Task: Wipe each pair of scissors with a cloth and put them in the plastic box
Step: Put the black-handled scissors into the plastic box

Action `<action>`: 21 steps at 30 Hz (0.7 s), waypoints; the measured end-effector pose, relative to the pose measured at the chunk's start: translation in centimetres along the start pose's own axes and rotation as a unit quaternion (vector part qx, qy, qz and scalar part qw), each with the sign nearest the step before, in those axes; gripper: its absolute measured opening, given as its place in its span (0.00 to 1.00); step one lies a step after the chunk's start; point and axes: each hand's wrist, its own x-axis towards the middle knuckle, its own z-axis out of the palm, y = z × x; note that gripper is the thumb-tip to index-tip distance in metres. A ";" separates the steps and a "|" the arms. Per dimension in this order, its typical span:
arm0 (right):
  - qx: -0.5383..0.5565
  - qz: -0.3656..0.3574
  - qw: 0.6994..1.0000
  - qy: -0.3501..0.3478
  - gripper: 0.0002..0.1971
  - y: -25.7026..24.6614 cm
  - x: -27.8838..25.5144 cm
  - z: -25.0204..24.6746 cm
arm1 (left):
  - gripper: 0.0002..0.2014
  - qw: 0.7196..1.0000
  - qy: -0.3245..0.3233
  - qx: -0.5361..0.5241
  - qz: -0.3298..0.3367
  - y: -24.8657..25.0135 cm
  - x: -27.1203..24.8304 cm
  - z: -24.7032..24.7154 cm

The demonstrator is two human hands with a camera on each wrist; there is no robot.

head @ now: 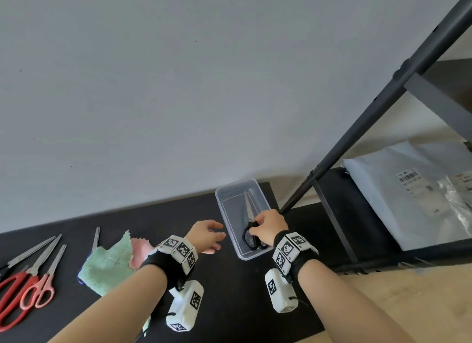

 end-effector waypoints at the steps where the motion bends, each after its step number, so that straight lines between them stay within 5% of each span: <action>1: -0.010 0.004 1.000 -0.010 0.11 0.1 0.5 0.2 | 0.15 1.000 0.003 0.004 -0.004 0.0 0.3 0.2; 21: -0.138 0.020 0.989 -0.039 0.07 1.2 4.6 2.8 | 0.10 0.999 0.026 0.019 -0.024 -0.6 1.8 2.2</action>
